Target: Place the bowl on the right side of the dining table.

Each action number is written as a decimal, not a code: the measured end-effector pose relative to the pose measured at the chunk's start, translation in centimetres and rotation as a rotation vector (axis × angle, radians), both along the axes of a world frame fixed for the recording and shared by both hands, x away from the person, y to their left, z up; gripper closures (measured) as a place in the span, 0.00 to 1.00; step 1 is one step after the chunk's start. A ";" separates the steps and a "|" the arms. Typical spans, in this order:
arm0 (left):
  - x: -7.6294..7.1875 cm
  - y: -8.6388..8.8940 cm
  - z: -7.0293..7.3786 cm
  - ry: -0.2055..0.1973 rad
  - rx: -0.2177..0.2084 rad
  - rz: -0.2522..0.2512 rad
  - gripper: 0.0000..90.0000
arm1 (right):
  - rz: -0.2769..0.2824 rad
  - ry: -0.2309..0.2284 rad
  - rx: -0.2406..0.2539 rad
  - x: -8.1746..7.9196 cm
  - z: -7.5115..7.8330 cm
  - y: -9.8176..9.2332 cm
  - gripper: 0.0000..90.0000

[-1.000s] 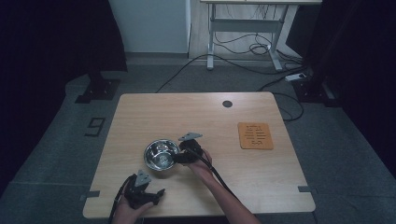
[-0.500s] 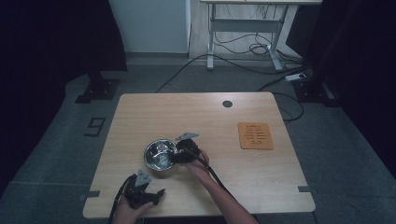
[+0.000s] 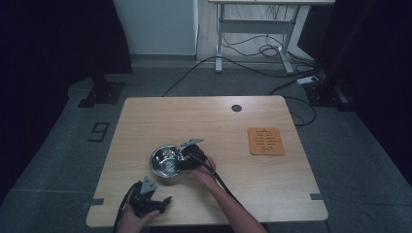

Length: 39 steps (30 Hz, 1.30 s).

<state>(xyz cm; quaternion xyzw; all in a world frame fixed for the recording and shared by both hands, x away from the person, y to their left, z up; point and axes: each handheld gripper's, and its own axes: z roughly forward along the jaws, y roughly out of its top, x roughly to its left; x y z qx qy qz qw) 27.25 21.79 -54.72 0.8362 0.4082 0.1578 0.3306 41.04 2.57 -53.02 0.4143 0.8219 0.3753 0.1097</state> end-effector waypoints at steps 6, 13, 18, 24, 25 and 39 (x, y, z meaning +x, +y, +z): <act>0.0 0.0 0.0 0.000 0.000 0.000 0.12 | -0.006 0.027 -0.030 0.2 -0.3 0.3 0.45; 0.0 0.0 0.0 0.000 0.000 0.000 0.12 | -0.025 0.078 0.007 0.5 -0.3 0.1 0.72; 0.0 0.0 0.0 0.001 -0.001 0.000 0.12 | -0.053 0.133 0.066 0.9 -0.3 -0.3 0.81; 0.0 0.0 0.0 0.000 -0.002 0.002 0.12 | -0.074 0.194 0.163 1.3 0.1 -1.0 0.91; 0.0 0.0 0.0 0.000 -0.002 0.002 0.12 | -0.067 0.207 0.192 1.3 0.1 -1.2 0.92; 0.0 0.0 0.0 0.000 -0.002 0.001 0.12 | -0.081 0.212 0.284 0.6 1.7 -2.7 0.93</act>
